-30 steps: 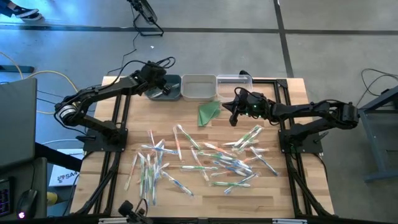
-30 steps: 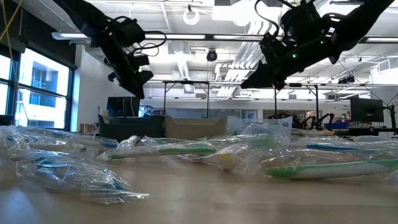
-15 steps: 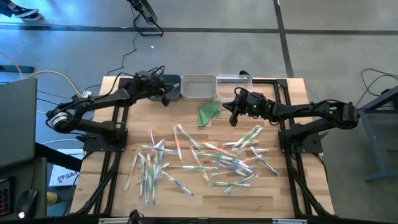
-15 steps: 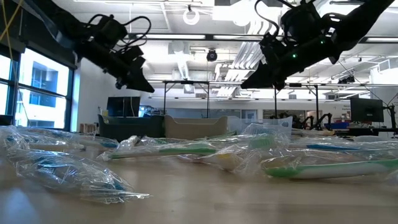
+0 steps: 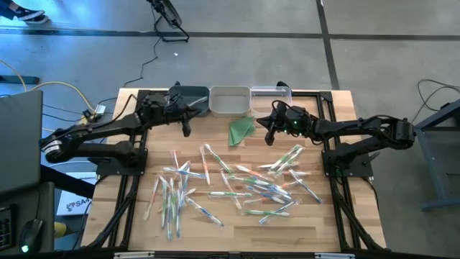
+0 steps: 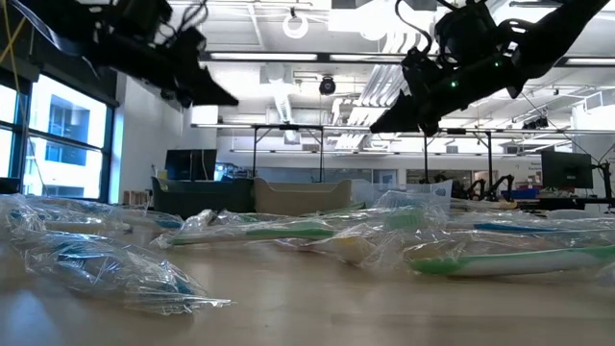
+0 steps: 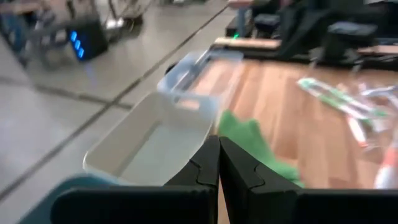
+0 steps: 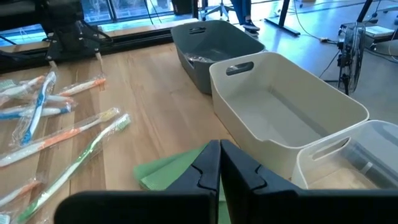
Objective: Pick & Place Toothbrushes
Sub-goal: Put the orange toothbrush into the dark blue bin
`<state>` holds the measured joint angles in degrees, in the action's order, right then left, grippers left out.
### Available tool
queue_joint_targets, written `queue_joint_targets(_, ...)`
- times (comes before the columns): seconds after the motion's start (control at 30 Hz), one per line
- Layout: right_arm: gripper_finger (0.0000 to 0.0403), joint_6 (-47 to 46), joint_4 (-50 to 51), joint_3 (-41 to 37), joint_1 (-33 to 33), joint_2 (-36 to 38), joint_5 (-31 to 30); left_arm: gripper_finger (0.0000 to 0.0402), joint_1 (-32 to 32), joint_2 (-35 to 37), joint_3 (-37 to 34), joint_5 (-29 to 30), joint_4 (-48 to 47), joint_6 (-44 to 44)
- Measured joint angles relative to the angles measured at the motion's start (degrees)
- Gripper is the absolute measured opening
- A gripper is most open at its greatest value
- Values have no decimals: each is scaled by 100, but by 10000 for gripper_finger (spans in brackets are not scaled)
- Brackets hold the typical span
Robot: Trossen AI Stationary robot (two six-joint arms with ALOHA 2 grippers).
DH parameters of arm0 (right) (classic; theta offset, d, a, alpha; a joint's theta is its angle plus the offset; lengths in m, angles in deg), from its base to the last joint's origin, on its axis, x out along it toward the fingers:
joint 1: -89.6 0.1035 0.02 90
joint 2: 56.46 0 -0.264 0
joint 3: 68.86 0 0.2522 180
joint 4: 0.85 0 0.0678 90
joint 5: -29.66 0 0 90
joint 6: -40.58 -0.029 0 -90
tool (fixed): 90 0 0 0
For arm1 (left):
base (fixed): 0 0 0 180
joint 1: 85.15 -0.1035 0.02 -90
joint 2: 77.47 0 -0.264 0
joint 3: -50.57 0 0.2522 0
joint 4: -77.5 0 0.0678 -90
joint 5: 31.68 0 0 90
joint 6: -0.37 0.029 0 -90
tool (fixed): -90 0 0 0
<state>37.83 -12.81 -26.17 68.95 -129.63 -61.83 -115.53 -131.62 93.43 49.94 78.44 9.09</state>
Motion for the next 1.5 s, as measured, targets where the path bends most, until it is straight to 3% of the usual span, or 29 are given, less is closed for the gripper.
queue_joint_targets(0.33,3,-12,-105,0,115,0,37,3,676,1388,-1,97,-1241,353)
queue_joint_targets(0.57,5,205,-407,0,283,0,54,3,1032,1839,-470,741,-1083,319)
queue_joint_targets(0.93,3,302,-674,0,561,120,58,3,1094,1868,-708,704,-800,144)
queue_joint_targets(1.37,4,322,-112,2,1122,1240,0,3,1094,1868,-708,490,-797,129)
queue_joint_targets(1.5,5,727,-96,4,1280,1452,-3,3,1094,1868,-708,490,-826,126)
